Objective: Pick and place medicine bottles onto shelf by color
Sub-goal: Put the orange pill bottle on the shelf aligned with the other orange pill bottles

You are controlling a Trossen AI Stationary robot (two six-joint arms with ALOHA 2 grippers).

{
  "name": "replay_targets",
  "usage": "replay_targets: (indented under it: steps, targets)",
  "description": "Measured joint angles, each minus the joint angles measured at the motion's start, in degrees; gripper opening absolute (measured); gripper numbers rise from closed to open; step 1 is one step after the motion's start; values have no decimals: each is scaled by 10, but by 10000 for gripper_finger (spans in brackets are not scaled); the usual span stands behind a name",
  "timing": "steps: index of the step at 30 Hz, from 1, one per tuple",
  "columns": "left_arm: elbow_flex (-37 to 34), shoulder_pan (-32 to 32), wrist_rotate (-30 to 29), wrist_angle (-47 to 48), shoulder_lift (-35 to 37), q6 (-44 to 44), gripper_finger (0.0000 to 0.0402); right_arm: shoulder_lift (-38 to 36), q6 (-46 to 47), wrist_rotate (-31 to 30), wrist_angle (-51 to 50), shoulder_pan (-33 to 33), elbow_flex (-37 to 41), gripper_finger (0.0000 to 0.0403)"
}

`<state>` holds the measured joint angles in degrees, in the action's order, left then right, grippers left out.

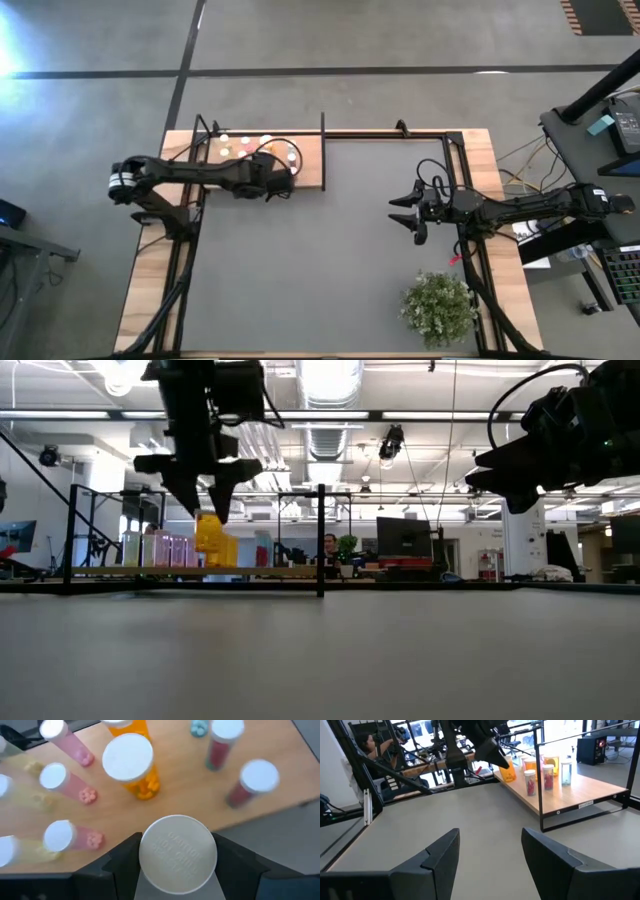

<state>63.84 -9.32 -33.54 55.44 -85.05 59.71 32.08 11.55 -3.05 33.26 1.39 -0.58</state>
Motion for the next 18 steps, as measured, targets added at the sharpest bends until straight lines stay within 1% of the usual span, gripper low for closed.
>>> replay_targets:
  steps: [3,6,13,18]
  targets:
    - [-41,-16,1,-52,17,0,201,0,0,0,0,0,0,203]
    - [-66,-27,3,-94,23,-1,201,0,0,0,0,0,0,203]
    - [-69,-48,5,-106,12,-25,201,0,0,0,0,0,0,203]
    - [-68,-65,26,-115,10,-31,201,0,0,0,0,0,0,203]
